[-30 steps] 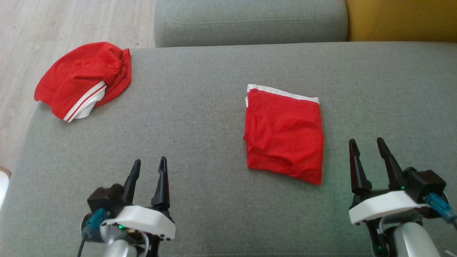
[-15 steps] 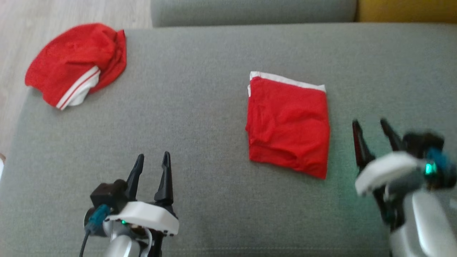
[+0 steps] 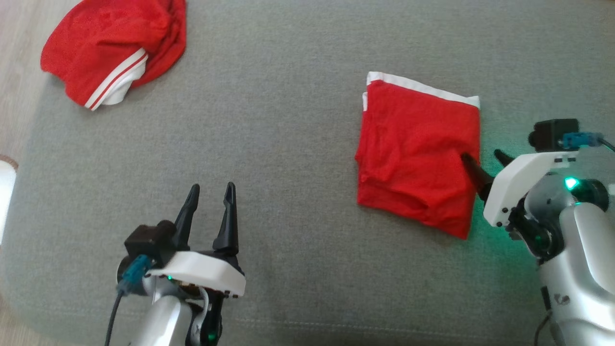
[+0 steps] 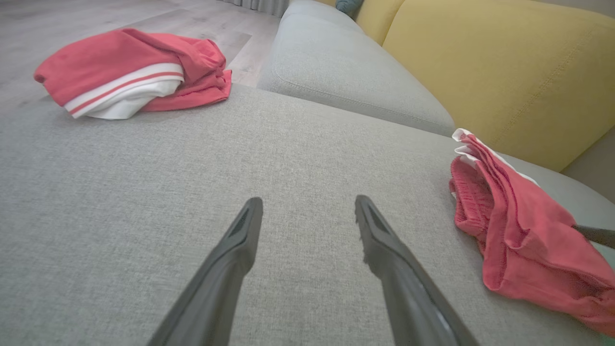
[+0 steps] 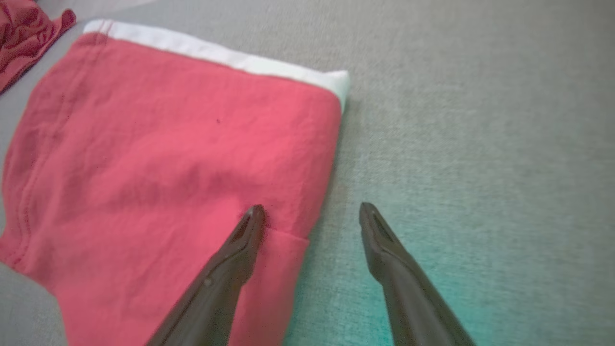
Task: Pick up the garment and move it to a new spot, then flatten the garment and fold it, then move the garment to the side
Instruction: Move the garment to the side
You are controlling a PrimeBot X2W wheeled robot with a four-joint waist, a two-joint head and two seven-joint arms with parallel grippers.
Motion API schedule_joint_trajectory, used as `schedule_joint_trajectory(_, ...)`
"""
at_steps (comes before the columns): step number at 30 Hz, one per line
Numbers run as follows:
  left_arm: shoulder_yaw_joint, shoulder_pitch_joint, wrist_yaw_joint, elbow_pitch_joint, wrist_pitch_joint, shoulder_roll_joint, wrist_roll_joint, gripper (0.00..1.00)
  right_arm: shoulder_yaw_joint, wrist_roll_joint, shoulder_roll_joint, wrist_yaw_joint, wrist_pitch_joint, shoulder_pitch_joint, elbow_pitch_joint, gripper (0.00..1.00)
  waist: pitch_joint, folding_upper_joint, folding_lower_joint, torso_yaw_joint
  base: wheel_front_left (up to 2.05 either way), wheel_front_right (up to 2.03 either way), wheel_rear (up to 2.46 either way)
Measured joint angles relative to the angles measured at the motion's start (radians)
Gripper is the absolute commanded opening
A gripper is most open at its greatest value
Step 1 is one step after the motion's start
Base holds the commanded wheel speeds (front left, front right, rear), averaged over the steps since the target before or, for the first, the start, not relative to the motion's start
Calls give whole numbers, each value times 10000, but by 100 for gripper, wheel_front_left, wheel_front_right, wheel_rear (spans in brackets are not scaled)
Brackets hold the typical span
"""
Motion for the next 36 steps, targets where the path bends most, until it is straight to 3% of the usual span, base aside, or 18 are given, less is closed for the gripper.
schedule_joint_trajectory(6,0,-66,-13,0,0,-13,63,100,364,675,-263,0,619,-180,435,100,116,0,-1,165,0,0,0)
schedule_joint_trajectory(7,2,-66,-13,0,0,-15,75,100,401,809,-280,0,685,-186,506,92,131,0,-1,176,0,0,0)
schedule_joint_trajectory(9,8,-66,-15,0,-2,-17,90,100,527,1034,-360,0,702,-314,652,34,168,0,-2,157,0,0,0)
schedule_joint_trajectory(11,6,-66,-50,10,-2,-21,94,100,681,1220,-382,0,725,-443,744,1,190,0,-1,112,0,0,0)
schedule_joint_trajectory(21,35,-198,-96,-12,0,0,474,100,1081,965,-690,0,-349,-1151,1055,0,343,0,-2,-696,0,0,0)
schedule_joint_trajectory(28,-121,-642,-174,-263,6,67,665,100,930,474,-1336,0,-529,-2166,1114,0,659,0,-1,-1904,0,0,0)
schedule_joint_trajectory(36,-301,-1159,-173,-752,384,347,922,100,502,230,-1252,0,-972,-2616,1181,0,1226,0,0,-3442,0,0,0)
